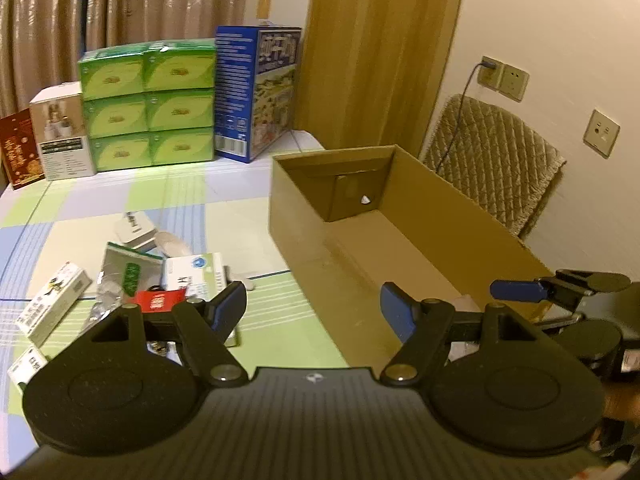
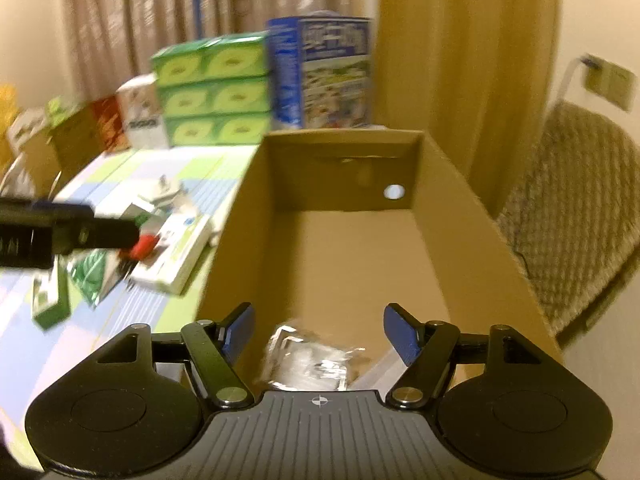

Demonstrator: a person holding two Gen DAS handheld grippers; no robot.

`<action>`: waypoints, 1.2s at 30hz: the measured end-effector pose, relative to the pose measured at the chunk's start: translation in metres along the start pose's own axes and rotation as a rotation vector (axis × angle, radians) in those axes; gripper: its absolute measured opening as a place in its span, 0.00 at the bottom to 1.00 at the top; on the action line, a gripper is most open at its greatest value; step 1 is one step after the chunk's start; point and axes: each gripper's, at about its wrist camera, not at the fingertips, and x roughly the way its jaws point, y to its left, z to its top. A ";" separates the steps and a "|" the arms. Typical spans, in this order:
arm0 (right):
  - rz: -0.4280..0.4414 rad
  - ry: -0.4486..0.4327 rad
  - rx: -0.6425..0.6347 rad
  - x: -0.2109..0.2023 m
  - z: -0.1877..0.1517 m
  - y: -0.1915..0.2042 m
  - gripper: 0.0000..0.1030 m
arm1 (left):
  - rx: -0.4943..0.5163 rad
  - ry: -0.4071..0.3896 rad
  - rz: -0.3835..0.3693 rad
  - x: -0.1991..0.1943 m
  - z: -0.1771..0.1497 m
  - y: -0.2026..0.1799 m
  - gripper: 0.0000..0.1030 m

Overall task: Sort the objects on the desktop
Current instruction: 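Open both grippers to drop the containers into the cardboard box, then move both tools back toward the remaining items on the table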

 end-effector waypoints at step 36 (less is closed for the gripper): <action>0.175 -0.133 -0.041 0.008 0.053 0.148 0.69 | -0.122 0.004 0.317 -0.086 -0.049 0.187 0.77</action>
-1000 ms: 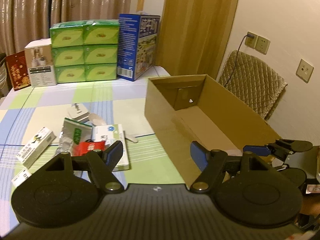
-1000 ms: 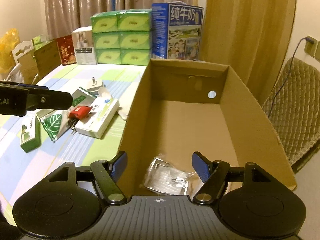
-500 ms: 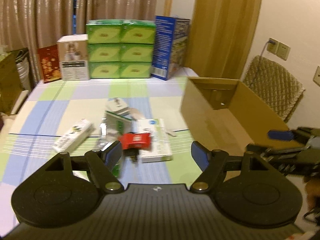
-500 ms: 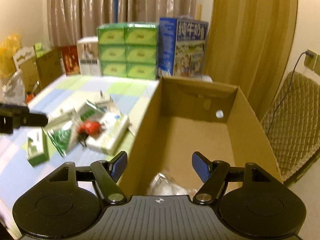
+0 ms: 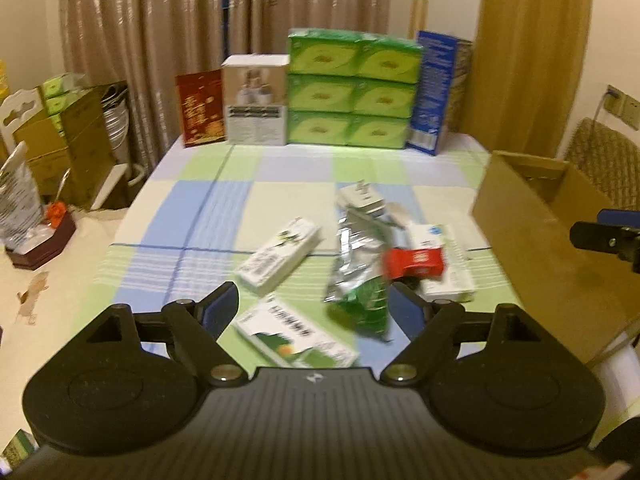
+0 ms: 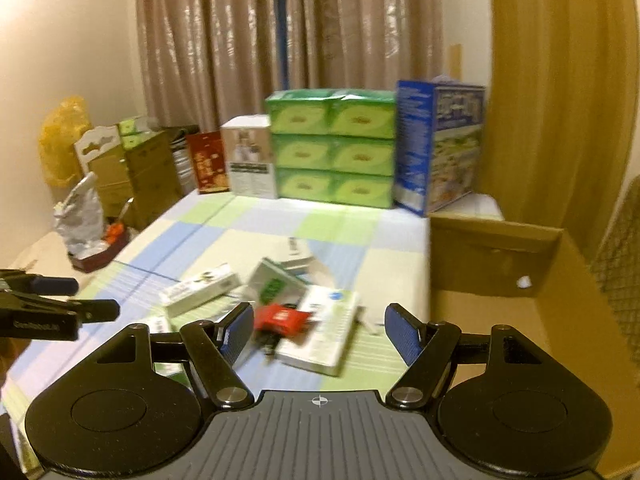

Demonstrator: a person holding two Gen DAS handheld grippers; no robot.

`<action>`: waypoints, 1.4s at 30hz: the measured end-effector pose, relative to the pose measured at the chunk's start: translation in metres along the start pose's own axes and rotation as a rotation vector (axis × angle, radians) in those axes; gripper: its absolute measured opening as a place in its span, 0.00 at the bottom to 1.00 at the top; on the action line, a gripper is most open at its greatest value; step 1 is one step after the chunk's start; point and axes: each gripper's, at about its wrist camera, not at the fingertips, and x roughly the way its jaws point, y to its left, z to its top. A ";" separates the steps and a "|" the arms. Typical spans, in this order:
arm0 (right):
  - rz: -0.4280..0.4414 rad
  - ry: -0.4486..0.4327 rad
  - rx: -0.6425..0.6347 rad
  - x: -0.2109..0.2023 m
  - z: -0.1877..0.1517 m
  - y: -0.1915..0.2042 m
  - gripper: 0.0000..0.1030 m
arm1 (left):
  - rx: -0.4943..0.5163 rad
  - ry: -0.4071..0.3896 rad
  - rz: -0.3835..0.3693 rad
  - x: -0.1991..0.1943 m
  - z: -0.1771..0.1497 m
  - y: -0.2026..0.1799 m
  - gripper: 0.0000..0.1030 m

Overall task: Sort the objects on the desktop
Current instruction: 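Move both tools back toward the remaining items on the table, then grasp the white-green spray box with the left gripper while the right grasps the red candy packet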

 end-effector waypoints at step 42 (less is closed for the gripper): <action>-0.047 0.187 -0.005 0.131 -0.033 0.009 0.81 | -0.008 0.223 -0.021 0.131 -0.038 0.010 0.69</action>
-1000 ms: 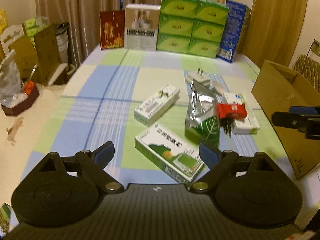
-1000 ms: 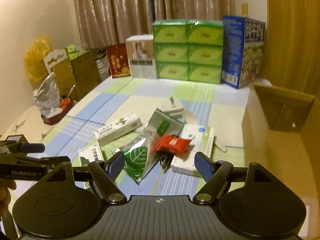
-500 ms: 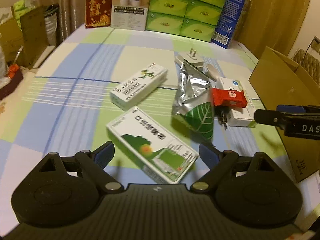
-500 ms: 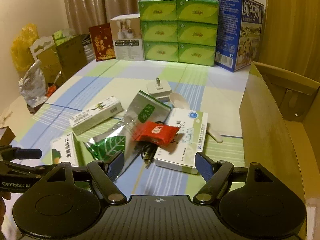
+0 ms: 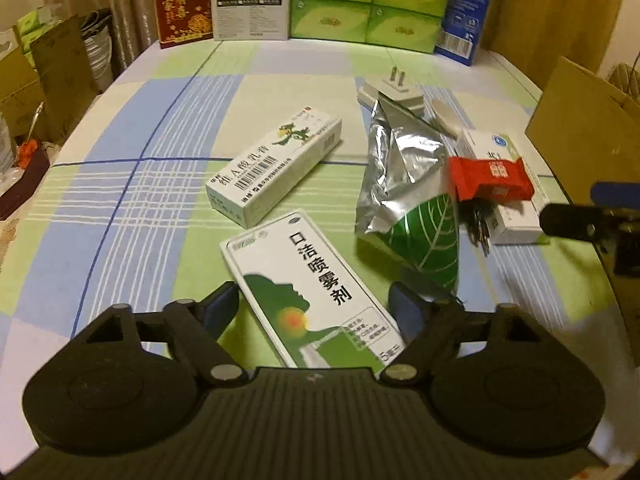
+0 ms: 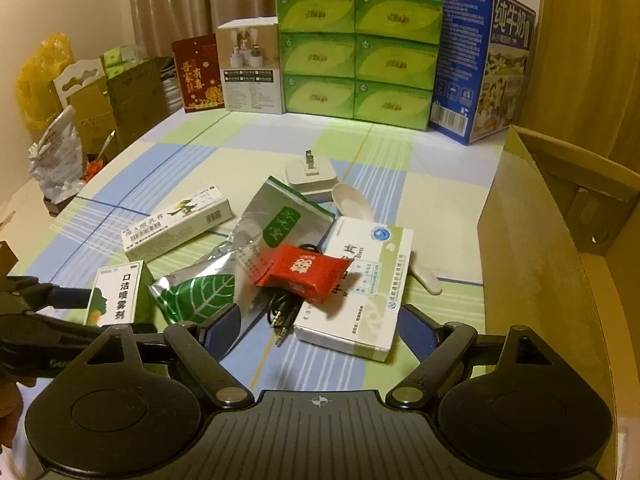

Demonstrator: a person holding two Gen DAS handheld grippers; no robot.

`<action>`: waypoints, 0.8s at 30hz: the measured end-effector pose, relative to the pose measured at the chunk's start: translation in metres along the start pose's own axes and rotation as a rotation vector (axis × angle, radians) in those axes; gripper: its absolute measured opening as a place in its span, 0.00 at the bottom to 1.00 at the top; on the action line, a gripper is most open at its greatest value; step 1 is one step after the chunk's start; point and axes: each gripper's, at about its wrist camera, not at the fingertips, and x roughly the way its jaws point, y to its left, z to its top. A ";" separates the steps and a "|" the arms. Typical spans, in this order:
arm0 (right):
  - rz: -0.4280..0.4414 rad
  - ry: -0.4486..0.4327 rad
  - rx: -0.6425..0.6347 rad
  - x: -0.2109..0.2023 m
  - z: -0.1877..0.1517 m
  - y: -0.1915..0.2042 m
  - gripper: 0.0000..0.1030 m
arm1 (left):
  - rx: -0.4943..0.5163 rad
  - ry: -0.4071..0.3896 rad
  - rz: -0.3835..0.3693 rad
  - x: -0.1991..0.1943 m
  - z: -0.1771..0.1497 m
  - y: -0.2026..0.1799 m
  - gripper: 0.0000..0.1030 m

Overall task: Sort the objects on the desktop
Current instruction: 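Grasp the white-green spray box with the left gripper while the right grasps the red candy packet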

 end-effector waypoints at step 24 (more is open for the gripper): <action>0.042 0.017 0.041 0.035 0.020 -0.007 0.80 | 0.000 -0.083 -0.048 -0.018 0.028 0.010 0.49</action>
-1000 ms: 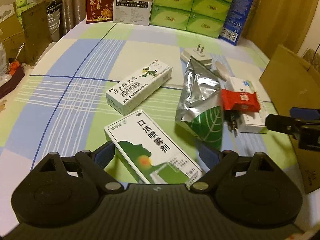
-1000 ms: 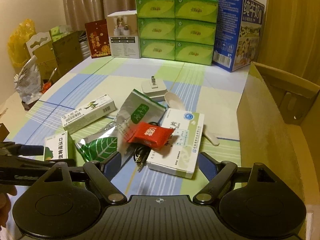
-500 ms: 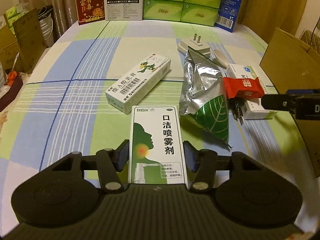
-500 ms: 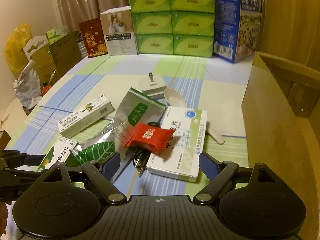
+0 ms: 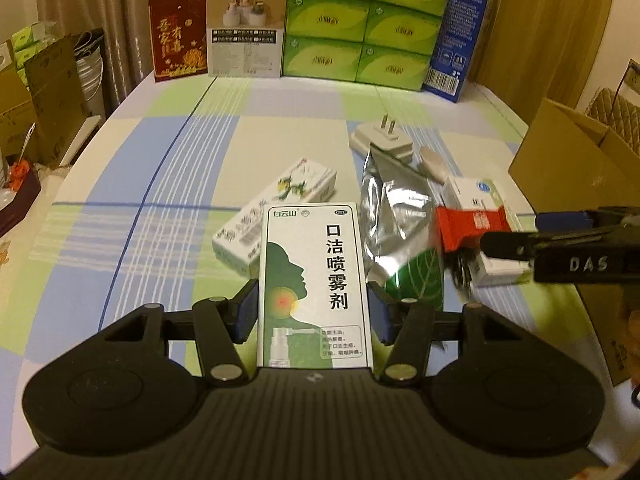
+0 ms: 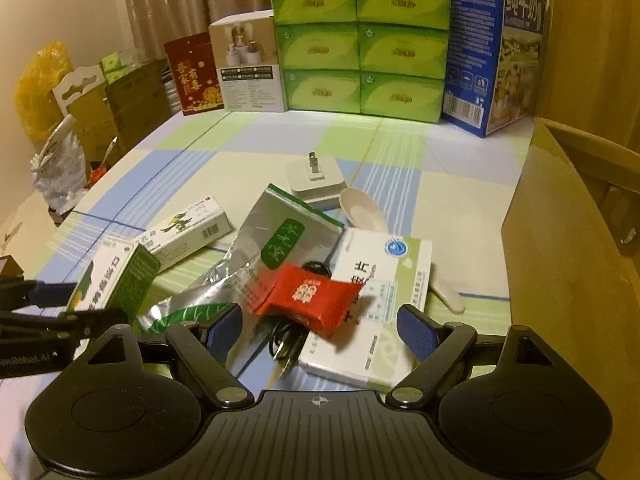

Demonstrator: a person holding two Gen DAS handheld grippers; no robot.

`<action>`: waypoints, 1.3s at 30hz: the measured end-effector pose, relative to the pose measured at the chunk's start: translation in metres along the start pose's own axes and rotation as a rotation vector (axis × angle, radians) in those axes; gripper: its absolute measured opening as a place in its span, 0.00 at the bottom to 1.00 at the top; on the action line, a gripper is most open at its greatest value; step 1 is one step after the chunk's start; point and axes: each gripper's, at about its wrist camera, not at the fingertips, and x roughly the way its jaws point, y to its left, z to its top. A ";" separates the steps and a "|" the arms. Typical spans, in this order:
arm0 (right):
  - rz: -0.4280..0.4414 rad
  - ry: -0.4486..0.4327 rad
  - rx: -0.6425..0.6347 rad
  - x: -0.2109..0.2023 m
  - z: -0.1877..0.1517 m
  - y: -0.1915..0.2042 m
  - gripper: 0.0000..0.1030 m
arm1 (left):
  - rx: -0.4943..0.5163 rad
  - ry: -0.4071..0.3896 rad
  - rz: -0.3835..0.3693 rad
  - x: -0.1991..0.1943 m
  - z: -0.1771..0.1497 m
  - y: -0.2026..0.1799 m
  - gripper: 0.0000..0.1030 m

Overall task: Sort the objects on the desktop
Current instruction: 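Grasp the white-green spray box with the left gripper while the right grasps the red candy packet, then lift and carry the spray box and red packet over the cardboard box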

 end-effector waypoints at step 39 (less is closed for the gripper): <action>0.026 0.012 0.043 -0.013 -0.010 0.005 0.30 | 0.037 0.046 -0.027 -0.009 -0.008 -0.010 0.49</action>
